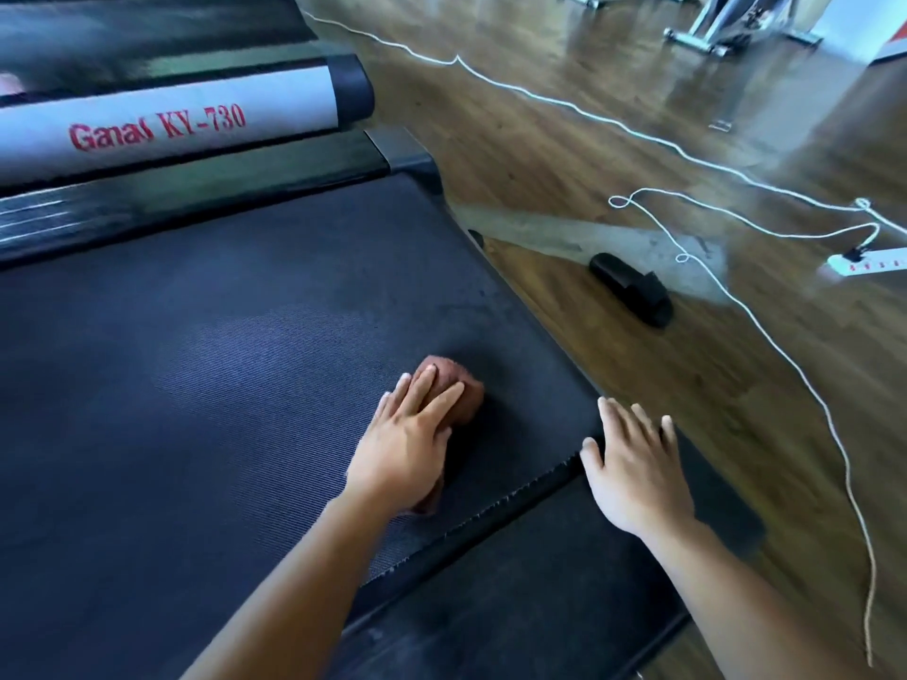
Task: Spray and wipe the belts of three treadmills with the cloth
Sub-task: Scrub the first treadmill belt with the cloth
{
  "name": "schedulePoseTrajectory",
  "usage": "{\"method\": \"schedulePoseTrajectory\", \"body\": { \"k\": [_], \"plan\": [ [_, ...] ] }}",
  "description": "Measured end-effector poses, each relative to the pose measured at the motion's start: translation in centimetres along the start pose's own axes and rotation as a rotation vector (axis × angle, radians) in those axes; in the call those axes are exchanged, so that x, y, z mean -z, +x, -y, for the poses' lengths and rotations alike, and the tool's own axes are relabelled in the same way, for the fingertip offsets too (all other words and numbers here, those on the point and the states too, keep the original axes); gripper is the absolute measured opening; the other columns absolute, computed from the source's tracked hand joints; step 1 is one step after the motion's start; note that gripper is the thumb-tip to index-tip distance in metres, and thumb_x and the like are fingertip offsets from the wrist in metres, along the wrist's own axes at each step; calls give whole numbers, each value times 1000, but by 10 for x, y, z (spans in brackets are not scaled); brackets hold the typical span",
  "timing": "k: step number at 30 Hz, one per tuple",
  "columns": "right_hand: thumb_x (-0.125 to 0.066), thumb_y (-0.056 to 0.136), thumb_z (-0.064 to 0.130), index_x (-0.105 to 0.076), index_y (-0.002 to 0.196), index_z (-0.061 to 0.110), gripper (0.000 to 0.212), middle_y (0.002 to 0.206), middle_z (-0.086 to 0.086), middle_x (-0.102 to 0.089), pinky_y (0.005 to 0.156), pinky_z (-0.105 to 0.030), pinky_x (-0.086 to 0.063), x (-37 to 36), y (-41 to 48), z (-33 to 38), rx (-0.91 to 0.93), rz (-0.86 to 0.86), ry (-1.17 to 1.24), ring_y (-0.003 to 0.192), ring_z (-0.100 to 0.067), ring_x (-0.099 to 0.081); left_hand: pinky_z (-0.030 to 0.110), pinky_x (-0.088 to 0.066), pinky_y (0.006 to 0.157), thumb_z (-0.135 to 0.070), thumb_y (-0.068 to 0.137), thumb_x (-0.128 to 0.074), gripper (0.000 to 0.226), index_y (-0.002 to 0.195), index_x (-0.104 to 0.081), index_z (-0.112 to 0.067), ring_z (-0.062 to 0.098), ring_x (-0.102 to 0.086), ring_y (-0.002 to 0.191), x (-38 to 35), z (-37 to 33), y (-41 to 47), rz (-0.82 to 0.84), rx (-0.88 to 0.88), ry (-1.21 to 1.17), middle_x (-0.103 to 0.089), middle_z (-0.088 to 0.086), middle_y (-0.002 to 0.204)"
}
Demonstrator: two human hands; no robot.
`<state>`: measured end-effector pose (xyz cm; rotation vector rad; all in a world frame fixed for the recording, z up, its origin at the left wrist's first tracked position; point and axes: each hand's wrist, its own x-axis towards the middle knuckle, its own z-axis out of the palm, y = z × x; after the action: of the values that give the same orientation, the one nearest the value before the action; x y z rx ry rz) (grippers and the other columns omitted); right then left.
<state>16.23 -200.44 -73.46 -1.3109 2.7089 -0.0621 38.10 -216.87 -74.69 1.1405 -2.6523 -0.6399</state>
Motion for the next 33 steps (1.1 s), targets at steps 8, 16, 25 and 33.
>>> {"method": "schedulePoseTrajectory", "body": {
  "k": [8, 16, 25, 33],
  "plan": [
    [-43, 101, 38, -33, 152, 22, 54, 163, -1, -22, 119, -39, -21, 5, 40, 44, 110, 15, 188, 150, -21, -17, 42, -13, 124, -28, 100, -49, 55, 153, -35, -35, 32, -13, 152, 16, 38, 8, -147, 278, 18, -15, 3, 167],
    [-32, 100, 51, -18, 156, 31, 61, 165, -3, -13, 117, -48, -22, -14, 69, 59, 67, -35, 104, 149, -29, -18, 44, -11, 124, -29, 101, -44, 54, 154, -32, -28, 36, -12, 152, 19, 46, 64, -261, 461, 60, -14, 8, 166],
    [-26, 96, 56, -19, 156, 32, 65, 163, -5, -21, 110, -50, -33, -21, 74, 62, 49, -93, 30, 145, -30, -31, 45, -13, 123, -30, 100, -41, 54, 153, -32, -32, 36, -13, 151, 28, 46, 164, -201, 401, 68, -15, 9, 166],
    [-19, 94, 58, -26, 155, 28, 68, 160, -5, -29, 105, -49, -38, -25, 78, 64, 24, -112, -27, 140, -29, -39, 41, -12, 124, -28, 100, -48, 54, 152, -36, -38, 30, -13, 152, 4, -13, 198, 43, -151, 28, -18, 0, 166]
  ]
}}
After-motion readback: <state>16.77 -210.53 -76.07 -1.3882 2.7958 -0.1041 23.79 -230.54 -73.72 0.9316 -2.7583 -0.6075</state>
